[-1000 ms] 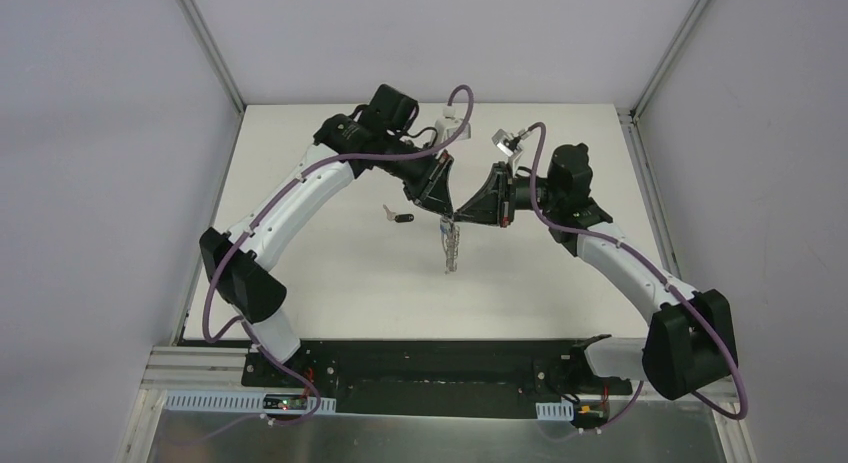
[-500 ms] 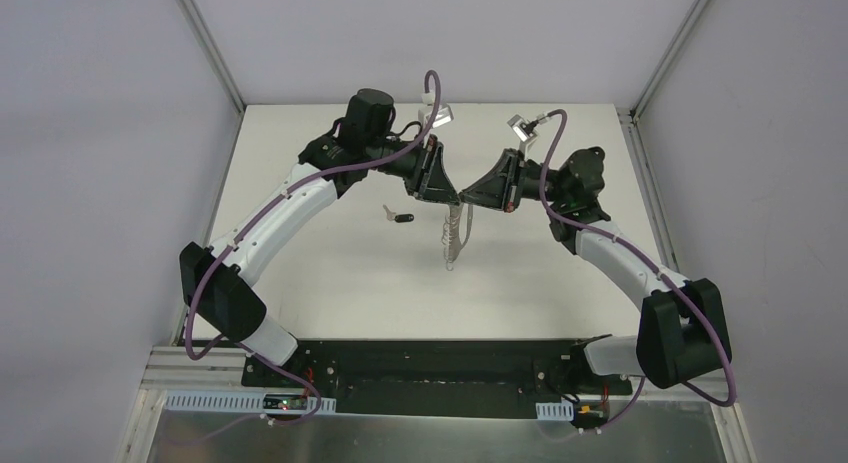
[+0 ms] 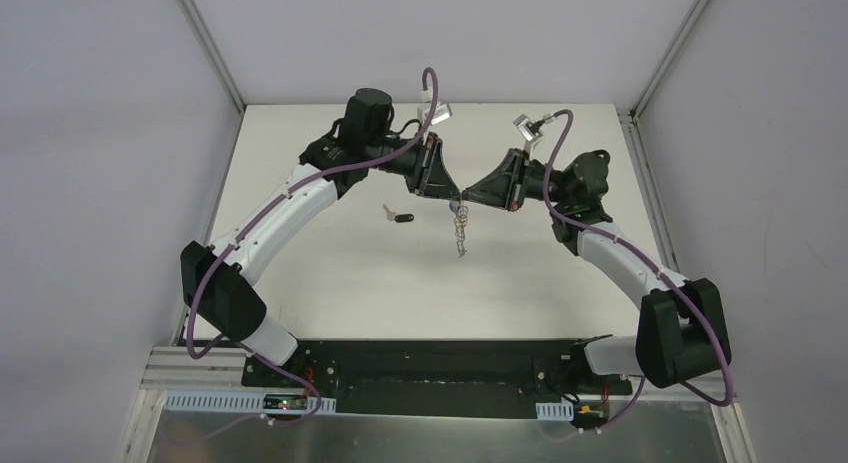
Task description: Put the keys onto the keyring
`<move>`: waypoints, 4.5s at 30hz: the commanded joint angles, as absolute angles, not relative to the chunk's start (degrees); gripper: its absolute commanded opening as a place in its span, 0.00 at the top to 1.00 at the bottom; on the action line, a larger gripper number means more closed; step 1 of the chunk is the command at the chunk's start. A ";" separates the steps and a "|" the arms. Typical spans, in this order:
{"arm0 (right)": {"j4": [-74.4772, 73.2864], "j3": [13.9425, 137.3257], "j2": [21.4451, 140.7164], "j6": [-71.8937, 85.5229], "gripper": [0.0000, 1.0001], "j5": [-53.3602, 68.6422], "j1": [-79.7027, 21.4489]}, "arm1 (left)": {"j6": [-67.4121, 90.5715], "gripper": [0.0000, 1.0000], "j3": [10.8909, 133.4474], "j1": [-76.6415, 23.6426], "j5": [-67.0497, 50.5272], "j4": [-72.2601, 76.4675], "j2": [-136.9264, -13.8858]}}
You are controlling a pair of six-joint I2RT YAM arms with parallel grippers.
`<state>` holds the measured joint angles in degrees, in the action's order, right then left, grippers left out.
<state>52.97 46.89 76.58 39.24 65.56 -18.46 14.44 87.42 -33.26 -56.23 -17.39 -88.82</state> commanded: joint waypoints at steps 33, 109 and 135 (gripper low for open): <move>37.77 48.25 71.66 18.62 0.64 72.22 -21.31 | -7.24 1.00 112.74 -41.26 -44.84 -60.08 -99.03; 39.40 48.33 73.32 20.39 0.82 71.78 -22.90 | -9.41 1.00 120.30 -41.11 -46.76 -67.83 -104.68; 57.46 44.52 75.40 38.42 1.00 64.17 -19.54 | 1.69 0.97 107.76 -36.30 -52.86 -46.00 -98.41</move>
<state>52.47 44.84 75.66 37.01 64.36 -19.59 -0.67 108.03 -36.64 -50.26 -49.80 -100.25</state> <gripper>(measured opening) 0.005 0.112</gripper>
